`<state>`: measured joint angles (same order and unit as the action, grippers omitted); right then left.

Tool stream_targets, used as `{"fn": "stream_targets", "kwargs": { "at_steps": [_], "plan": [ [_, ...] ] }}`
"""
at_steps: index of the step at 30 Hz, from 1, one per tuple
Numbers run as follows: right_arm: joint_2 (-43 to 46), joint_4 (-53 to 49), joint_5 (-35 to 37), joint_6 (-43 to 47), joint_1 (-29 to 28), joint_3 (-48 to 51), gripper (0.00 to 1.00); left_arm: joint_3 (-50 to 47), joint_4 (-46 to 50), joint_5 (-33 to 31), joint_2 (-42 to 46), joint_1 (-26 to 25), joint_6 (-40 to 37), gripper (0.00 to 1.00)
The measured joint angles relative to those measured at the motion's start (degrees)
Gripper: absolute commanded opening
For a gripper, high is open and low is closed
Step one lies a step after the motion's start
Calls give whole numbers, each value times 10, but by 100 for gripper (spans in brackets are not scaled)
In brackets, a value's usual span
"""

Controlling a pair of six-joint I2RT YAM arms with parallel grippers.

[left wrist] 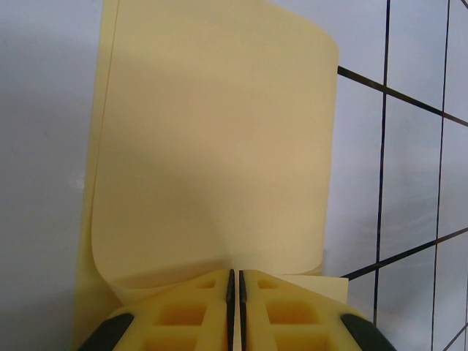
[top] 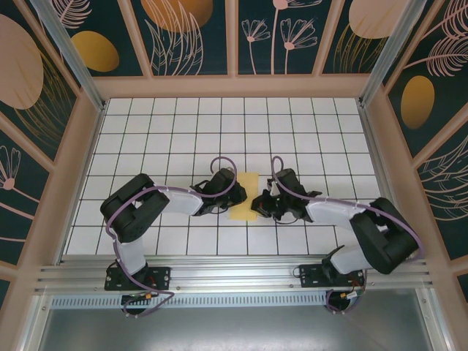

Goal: Fold a paper plane with a square sheet of paper (pick it up from the middle)
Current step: Fold the triangle a second time at the center of the table.

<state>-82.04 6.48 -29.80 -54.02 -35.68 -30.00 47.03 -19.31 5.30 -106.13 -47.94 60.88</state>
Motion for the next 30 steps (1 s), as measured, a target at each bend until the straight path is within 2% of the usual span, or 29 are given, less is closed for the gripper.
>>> {"fn": "stream_targets", "kwargs": {
  "at_steps": [4, 13, 17, 21, 25, 30],
  "plan": [
    [-59, -5, 12, 12, 0, -3, 2, 1, 0, 1, 0, 0, -2, 17],
    [-54, 56, 8, 14, 3, 31, 2, 10, 45, -3, 25, -1, -31, 29],
    [-54, 58, 8, 14, 3, 32, 2, 4, 44, 9, 71, 0, -34, 20],
    [-54, 58, 8, 13, 3, 32, 2, -25, -5, 46, 101, -1, -14, 9],
    [-56, 61, 8, 11, 2, 32, 2, -44, -18, 67, 97, -2, 3, 3],
    [-59, 69, 8, 11, 0, 32, 2, -45, -41, 81, 66, -8, 20, 2]
  ]
}}
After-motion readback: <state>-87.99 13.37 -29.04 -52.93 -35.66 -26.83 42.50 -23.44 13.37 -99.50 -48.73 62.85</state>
